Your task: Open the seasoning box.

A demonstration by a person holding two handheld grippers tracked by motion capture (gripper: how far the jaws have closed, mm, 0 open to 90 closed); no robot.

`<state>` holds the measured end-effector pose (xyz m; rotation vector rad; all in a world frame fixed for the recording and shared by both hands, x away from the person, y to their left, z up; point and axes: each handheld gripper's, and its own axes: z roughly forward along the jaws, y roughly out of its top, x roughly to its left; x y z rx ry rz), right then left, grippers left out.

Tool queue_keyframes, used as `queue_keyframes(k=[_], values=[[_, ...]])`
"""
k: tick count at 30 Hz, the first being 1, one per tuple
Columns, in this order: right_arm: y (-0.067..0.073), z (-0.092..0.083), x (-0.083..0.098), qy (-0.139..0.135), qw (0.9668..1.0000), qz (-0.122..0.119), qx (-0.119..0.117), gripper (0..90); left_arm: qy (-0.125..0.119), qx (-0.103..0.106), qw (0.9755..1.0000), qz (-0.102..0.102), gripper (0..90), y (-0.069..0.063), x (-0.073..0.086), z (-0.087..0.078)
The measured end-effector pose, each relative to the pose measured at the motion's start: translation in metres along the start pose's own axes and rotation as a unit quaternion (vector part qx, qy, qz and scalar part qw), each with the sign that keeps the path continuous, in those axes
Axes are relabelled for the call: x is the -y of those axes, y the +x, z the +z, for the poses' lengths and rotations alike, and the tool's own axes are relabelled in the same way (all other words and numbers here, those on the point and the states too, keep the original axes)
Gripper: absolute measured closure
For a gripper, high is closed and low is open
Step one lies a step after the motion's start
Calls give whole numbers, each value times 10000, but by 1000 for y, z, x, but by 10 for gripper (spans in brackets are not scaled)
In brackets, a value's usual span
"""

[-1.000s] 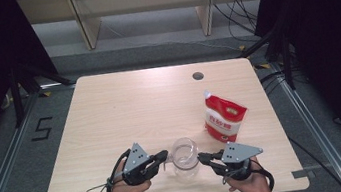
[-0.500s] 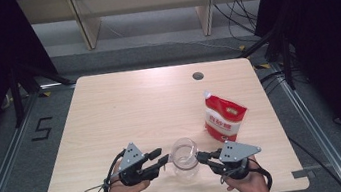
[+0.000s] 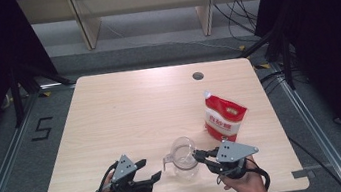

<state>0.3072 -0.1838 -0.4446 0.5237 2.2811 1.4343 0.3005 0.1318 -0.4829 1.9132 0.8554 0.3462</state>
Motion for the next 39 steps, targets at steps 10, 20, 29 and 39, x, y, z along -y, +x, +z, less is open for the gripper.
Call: queue_keyframes(k=[10, 20, 29, 39], values=[[5, 6, -13, -77, 9999, -99, 60, 838, -68, -107, 9999, -30, 307, -2, 10, -3], [14, 17, -29, -167, 9996, -231, -61, 832, -88, -175, 9998, -104, 292, -4, 16, -1], [19, 25, -36, -210, 9990, -351, -182, 832, -80, -205, 9998, -21, 285, -2, 17, -2], [23, 30, -37, -177, 9987, -387, -273, 828, -100, -162, 9998, -107, 287, -4, 17, -1]])
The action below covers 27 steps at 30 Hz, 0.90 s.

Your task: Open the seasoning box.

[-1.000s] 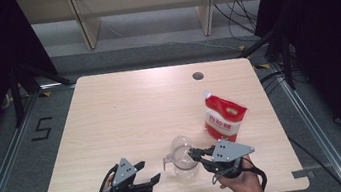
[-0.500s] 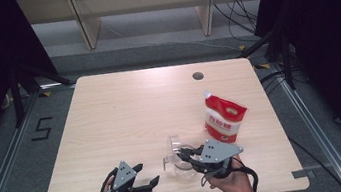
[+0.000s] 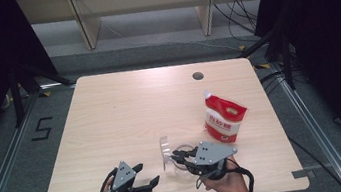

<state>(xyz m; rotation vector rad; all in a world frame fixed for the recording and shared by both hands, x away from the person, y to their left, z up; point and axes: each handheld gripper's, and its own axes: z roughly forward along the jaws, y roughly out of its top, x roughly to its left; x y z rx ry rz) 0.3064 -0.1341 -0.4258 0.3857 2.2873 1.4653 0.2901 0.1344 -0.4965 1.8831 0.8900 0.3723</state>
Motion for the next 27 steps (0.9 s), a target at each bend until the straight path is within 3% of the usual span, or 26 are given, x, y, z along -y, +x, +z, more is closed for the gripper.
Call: queue_keyframes(k=[3, 8, 12, 13, 19, 22, 23, 27], values=[[2, 0, 1, 7, 10000, 62, 9, 825, 27, 31, 9999, 122, 286, 1, 0, 0], [0, -4, 2, -10, 10000, 49, 52, 793, 48, -3, 9999, 101, 286, 0, 0, -1], [-7, -21, 11, -31, 9993, 234, 293, 733, 23, -15, 10000, 87, 285, 0, 0, -1], [-11, -25, 14, -28, 9994, 184, 283, 726, 24, 3, 10000, 58, 284, 0, 0, 0], [-23, -51, 33, -39, 9970, 472, 612, 694, 98, 45, 9996, 251, 273, -5, 0, 0], [-28, -62, 42, -17, 9960, 561, 701, 686, 21, 128, 9998, 167, 259, -7, 0, 3], [-28, -65, 44, -1, 9952, 639, 738, 686, 22, 150, 9994, 310, 252, -6, 0, 3], [-32, -77, 55, 6, 9933, 752, 881, 673, 54, 175, 9996, 202, 232, -8, -1, 3]])
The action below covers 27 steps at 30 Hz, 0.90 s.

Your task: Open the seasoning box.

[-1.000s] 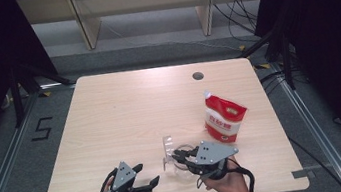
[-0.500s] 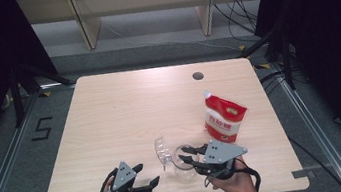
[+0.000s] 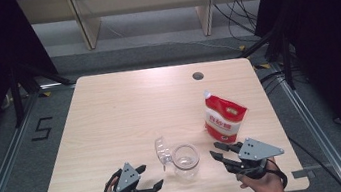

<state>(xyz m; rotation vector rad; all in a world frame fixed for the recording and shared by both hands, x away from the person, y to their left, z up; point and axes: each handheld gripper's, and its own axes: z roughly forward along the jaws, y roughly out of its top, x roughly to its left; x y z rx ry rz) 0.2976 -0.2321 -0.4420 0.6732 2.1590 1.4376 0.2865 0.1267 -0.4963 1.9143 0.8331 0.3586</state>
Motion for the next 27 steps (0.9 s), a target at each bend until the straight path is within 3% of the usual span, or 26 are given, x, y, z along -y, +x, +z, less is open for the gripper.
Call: queue_keyframes(k=[5, 7, 11, 14, 15, 16, 18, 19, 20, 23, 24, 27], values=[[-6, -9, 8, 33, 9999, 68, 127, 652, -30, -3, 10000, 12, 218, -1, -1, -1], [-6, -13, 11, 87, 9994, 264, 208, 647, -37, 8, 10000, -13, 217, -1, 0, -1], [-13, -19, 15, 76, 9993, 225, 297, 629, -57, 0, 10000, -35, 216, -1, -1, -1], [-15, -22, 19, 163, 9986, 400, 297, 618, -57, 21, 10000, -63, 215, -1, 0, -1], [-17, -22, 20, 70, 9989, 291, 356, 611, -65, 21, 10000, -72, 215, -1, -1, -1], [-17, -23, 21, 206, 9984, 423, 323, 604, -67, 19, 9999, -82, 215, -1, -1, -1], [-19, -25, 24, 184, 9979, 452, 431, 586, -70, 12, 9999, -74, 215, -1, 0, -1], [-20, -25, 25, 140, 9982, 376, 453, 579, -66, 11, 10000, -68, 215, -1, 0, -1], [-19, -25, 25, 134, 9975, 474, 516, 568, -68, 15, 10000, -69, 215, -1, -1, -1], [-25, -27, 28, 137, 9973, 454, 555, 514, -57, 10, 10000, -41, 215, -1, -1, -1], [-26, -28, 29, 176, 9967, 599, 523, 493, -60, 8, 10000, -64, 215, -1, 0, -1], [-30, -30, 32, 182, 9950, 676, 709, 417, -66, 10, 10000, -56, 216, -1, -1, -1]])
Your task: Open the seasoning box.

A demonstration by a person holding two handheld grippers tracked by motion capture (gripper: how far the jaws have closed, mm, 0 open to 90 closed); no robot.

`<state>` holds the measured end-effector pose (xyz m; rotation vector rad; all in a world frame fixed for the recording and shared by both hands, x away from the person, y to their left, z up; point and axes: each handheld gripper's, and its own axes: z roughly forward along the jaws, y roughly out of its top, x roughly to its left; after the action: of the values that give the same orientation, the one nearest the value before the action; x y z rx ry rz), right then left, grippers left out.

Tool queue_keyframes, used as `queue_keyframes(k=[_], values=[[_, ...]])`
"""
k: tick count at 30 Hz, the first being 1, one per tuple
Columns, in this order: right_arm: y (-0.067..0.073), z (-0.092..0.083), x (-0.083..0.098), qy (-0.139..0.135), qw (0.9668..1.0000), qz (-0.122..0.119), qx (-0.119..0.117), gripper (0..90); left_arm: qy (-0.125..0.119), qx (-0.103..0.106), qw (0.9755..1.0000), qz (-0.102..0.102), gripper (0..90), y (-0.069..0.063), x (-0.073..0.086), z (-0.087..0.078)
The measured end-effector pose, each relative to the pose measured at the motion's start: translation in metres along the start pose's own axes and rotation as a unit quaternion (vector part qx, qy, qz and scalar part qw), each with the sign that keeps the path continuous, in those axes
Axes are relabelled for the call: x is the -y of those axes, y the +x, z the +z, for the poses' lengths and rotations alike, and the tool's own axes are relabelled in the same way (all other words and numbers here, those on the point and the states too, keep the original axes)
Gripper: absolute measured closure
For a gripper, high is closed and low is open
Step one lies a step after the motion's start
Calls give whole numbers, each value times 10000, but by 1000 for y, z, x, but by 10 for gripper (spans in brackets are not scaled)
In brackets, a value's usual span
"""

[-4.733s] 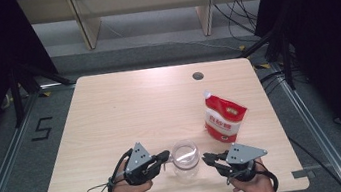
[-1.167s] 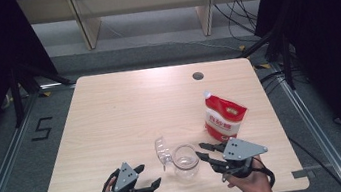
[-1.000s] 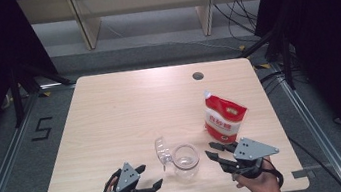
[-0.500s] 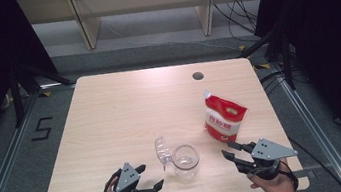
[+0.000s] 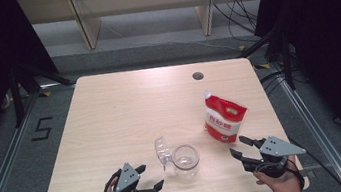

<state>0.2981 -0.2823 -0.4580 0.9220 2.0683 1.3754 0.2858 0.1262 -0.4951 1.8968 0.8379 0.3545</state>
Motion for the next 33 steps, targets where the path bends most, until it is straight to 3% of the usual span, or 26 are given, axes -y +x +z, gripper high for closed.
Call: queue_keyframes(k=[3, 7, 8, 9, 11, 12, 16, 17, 20, 21, 26, 28, 30, 33], values=[[-6, 1, 3, -55, 9998, 180, 109, 360, 8, 0, 10000, 7, 217, 0, 0, 0], [-12, 2, 5, -72, 9991, 231, 340, 281, 3, 0, 10000, 9, 217, 0, 0, 0], [-12, 3, 5, -84, 9990, 325, 306, 242, 31, -26, 10000, 27, 217, 0, 0, 0], [-15, 3, 5, -133, 9990, 188, 375, 221, 60, -49, 10000, 47, 217, 0, 0, 0], [-17, 3, 6, -119, 9988, 198, 427, 178, 32, -38, 10000, 38, 217, 0, 0, 0], [-18, 3, 6, -84, 9987, 325, 387, 169, 62, -33, 10000, 65, 218, 0, 0, 0], [-20, 6, 7, -83, 9988, 279, 392, 167, 26, -30, 10000, 40, 218, 0, 0, 1], [-18, 6, 7, -38, 9982, 433, 416, 167, 18, -20, 10000, 45, 218, 0, 0, 1], [-23, 11, 7, -80, 9988, 302, 384, 168, 41, -31, 10000, 11, 218, 0, 0, 1], [-25, 12, 7, -136, 9991, 221, 349, 168, 30, -18, 10000, 91, 218, 1, 0, 1], [-28, 19, 9, -185, 9985, 404, 320, 169, 47, -22, 10000, 10, 218, 0, 1, 2], [-33, 22, 9, -328, 9987, 278, 287, 168, 74, -58, 10000, 29, 218, 0, 0, 1], [-34, 24, 9, -436, 9979, 398, 265, 169, 71, -57, 10000, 29, 218, 0, 1, 2], [-36, 28, 9, -458, 9984, 265, 212, 173, 58, -42, 10000, 5, 218, 0, 1, 2]])
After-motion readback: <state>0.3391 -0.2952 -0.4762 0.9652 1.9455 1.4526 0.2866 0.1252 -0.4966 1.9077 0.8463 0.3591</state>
